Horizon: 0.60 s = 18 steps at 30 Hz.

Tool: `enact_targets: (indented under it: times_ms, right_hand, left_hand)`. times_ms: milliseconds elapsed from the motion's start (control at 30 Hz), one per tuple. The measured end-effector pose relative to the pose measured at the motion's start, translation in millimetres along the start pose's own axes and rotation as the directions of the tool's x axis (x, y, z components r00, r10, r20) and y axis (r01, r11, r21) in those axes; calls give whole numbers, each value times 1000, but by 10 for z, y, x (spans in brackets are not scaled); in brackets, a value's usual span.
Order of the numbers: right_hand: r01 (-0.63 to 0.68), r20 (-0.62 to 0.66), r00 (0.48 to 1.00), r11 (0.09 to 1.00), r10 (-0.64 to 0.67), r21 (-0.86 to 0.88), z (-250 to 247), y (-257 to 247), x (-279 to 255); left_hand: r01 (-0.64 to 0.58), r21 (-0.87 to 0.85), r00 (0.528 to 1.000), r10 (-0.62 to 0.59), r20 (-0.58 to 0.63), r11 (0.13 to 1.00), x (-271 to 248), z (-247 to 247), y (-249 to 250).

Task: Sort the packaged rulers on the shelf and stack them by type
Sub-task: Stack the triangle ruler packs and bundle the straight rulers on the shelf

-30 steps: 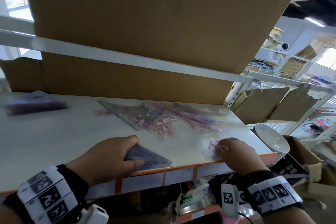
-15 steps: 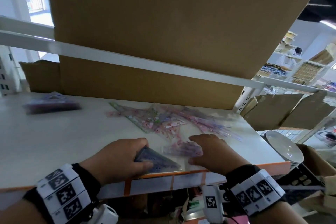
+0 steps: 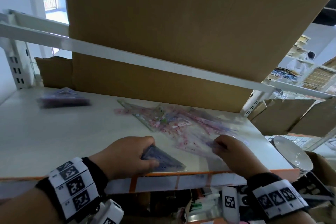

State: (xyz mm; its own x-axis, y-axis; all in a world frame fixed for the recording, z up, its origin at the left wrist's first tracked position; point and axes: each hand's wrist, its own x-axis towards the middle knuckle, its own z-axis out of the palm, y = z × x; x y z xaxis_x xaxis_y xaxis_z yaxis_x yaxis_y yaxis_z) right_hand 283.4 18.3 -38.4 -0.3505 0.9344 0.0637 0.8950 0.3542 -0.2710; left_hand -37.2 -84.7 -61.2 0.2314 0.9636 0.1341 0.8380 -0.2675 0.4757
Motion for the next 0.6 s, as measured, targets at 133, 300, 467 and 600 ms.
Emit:
enact_targets:
  times_ms: [133, 300, 467, 600]
  right_hand:
    - [-178, -122, 976, 984, 180, 30, -60, 174, 1]
    - [-256, -255, 940, 964, 229, -76, -68, 89, -1]
    - [-58, -95, 994, 998, 58, 2, -37, -289, 106]
    - [17, 245, 969, 989, 20, -147, 74, -541, 235]
  left_hand:
    - [9, 11, 1000, -10, 7, 1000, 2, 2, -2]
    - [20, 18, 1000, -20, 21, 1000, 0, -7, 9]
    - [23, 13, 999, -24, 32, 1000, 8, -16, 10]
    - [16, 16, 999, -17, 34, 1000, -1, -19, 8]
